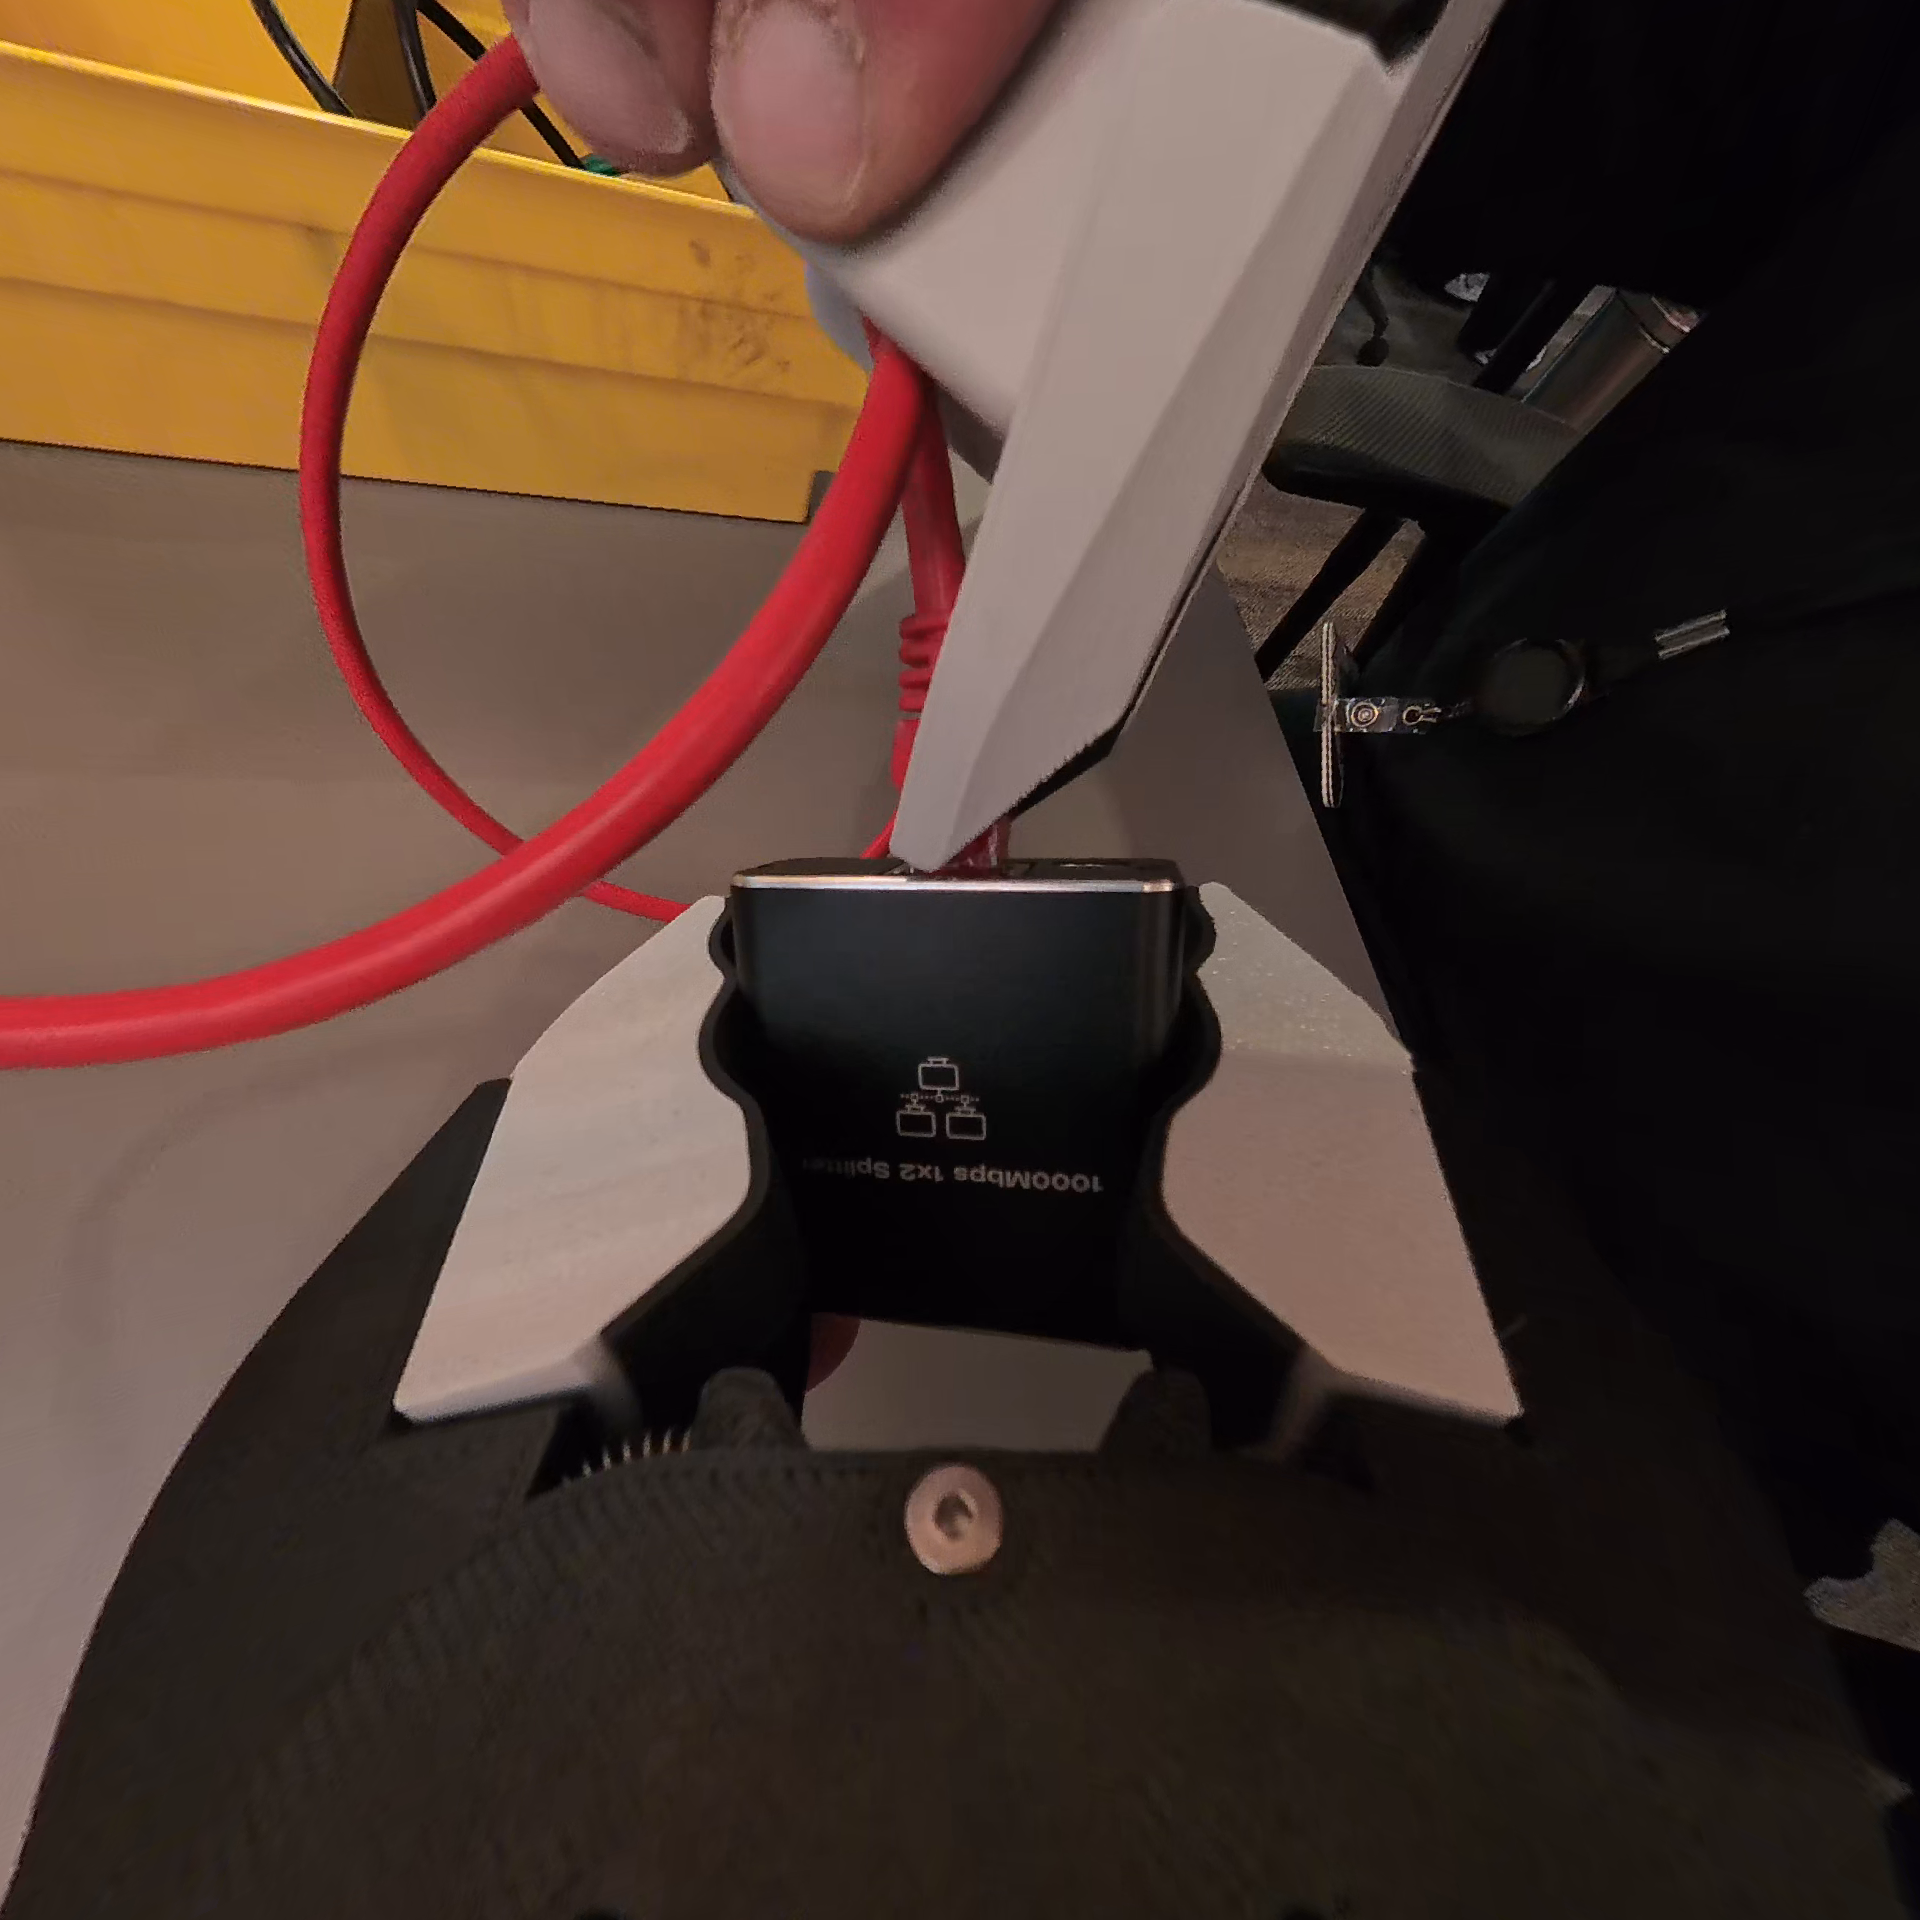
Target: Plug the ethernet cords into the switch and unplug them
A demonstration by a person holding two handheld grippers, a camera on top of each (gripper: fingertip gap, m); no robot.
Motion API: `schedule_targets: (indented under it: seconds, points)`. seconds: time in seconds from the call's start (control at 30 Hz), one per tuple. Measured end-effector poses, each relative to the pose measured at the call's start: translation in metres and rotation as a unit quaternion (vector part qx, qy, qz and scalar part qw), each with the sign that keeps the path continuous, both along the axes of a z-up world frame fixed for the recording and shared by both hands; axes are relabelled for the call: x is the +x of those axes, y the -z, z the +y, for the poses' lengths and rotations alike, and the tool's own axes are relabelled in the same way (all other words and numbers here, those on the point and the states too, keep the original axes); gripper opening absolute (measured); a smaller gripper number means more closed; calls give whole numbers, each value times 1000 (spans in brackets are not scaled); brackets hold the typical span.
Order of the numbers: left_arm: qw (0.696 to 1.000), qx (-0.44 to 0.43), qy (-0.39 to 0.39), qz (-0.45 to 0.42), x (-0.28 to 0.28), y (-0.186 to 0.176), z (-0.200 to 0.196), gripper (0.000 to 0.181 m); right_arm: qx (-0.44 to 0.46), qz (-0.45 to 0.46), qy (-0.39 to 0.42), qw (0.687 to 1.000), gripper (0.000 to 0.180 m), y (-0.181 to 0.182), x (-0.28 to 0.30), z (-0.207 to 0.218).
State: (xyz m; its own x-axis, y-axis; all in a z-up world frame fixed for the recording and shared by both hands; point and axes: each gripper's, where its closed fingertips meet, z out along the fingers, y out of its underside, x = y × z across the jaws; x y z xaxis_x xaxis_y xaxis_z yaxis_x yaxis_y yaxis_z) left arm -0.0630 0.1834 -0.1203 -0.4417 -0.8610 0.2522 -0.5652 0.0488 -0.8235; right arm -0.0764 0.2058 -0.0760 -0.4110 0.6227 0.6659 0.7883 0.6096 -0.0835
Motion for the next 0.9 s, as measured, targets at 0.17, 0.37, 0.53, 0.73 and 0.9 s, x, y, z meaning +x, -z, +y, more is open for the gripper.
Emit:
schedule_targets:
  seconds: [0.17,0.37,0.53,0.73,0.9]
  points:
    - [1000,11,-1,-11,2,-3,0,76,6,-7,-1,1000,10,-2,1,-2]
    - [1000,17,3,-13,5,0,-3,76,-26,-9,1,1000,10,1,4,-7]
    - [1000,22,10,-18,8,0,-7,77,-62,-12,2,998,9,1,7,-12]
    - [1000,9,1,-28,11,-3,-7,76,-46,-18,11,999,10,0,10,-10]
    - [998,-16,-33,-44,5,-10,9,76,-40,5,21,999,9,-16,17,-15]
